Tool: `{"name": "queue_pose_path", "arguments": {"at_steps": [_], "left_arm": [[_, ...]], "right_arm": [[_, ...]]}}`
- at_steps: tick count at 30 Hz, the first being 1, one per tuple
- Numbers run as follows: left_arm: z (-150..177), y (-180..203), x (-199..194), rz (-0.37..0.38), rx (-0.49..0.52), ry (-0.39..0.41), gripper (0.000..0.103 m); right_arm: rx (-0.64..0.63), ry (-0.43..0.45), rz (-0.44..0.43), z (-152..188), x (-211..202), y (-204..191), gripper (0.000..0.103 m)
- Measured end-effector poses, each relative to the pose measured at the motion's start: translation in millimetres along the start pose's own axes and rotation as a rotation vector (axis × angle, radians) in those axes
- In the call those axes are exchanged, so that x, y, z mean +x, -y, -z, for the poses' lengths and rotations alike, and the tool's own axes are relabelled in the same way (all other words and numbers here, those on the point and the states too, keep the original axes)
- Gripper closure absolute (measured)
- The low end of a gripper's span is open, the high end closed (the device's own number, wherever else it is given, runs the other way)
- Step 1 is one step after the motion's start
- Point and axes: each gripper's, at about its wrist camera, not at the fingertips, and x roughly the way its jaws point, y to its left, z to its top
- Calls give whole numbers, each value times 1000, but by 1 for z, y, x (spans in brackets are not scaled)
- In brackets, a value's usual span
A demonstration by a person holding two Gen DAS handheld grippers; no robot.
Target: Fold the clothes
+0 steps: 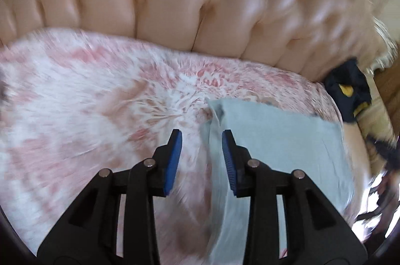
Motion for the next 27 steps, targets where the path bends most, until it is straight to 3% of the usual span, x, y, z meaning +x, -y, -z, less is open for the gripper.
{"name": "queue_pose_path", "arguments": {"at_steps": [1,4,5,7,9,11,15,17,21,23,27], "left_arm": [[16,8,-14,-16,75,24,66],[64,30,-55,-63,300,95,66],[79,38,-68,-79,375,119,66],[111,54,-89,-122,549,160,66],[141,75,-87,-204,802,175,66],[155,86,-73,-250,965,172,66],[174,98,-43,-320,1229,160,66],[176,96,-25,-362,1330,135,66],[179,95,-6,-391,1439,104,66],[178,96,-1,-428,1453,92,94],[165,103,-18,-437,1413,132,94]], "right_arm": [[36,15,-56,7,-14,2,76],[196,11,-351,54,-49,10,47],[241,-12,-385,82,-52,11,45],[272,-90,-400,122,-47,9,44],[330,-153,-426,152,-40,12,44],[391,-197,-408,177,-38,16,43],[394,-177,-331,195,-52,15,41],[405,-174,-324,197,-54,17,39],[428,-168,-311,199,-56,21,38],[465,-156,-308,199,-57,28,38],[568,-138,-332,194,-56,44,37]]}}
